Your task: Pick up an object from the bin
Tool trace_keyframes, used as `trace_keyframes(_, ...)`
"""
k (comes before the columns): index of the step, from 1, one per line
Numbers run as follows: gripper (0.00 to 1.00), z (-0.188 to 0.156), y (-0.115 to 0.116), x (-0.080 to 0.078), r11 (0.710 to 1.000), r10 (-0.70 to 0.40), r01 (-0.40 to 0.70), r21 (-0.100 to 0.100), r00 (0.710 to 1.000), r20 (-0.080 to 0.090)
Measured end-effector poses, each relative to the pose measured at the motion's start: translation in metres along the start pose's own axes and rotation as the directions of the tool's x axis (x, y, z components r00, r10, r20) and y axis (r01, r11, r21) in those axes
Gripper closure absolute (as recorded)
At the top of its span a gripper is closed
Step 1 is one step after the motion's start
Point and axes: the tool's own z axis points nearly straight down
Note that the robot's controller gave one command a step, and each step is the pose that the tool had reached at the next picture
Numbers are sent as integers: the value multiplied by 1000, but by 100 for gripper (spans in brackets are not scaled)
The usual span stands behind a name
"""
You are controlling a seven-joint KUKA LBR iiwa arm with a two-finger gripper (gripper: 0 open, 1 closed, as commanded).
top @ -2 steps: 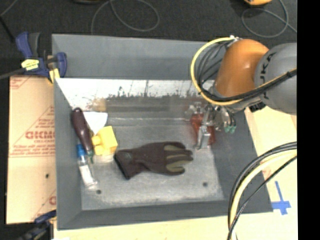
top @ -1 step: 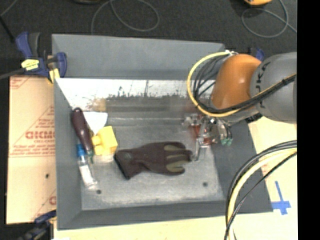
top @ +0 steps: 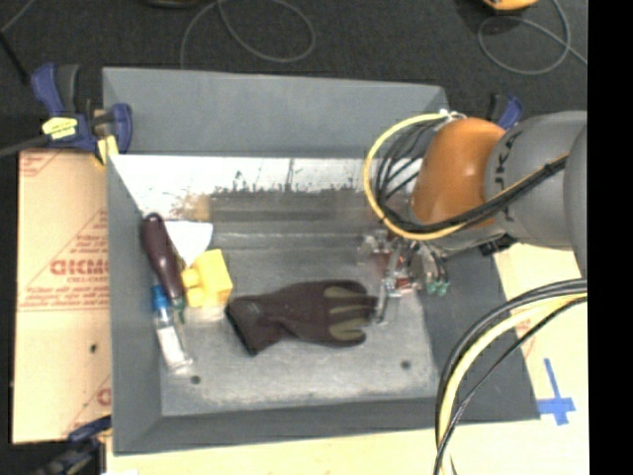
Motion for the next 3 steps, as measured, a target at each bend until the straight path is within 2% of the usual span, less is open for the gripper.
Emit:
trace_keyframes(1, 0, 9, 47, 4, 1000, -29, 29, 2, 1000, -5)
trace_keyframes(2, 0, 14, 73, 16, 1000, 22, -22, -3, 1000, 2)
trace_keyframes(3, 0, 15, 98, -5, 999, -39, 39, 4, 999, -2)
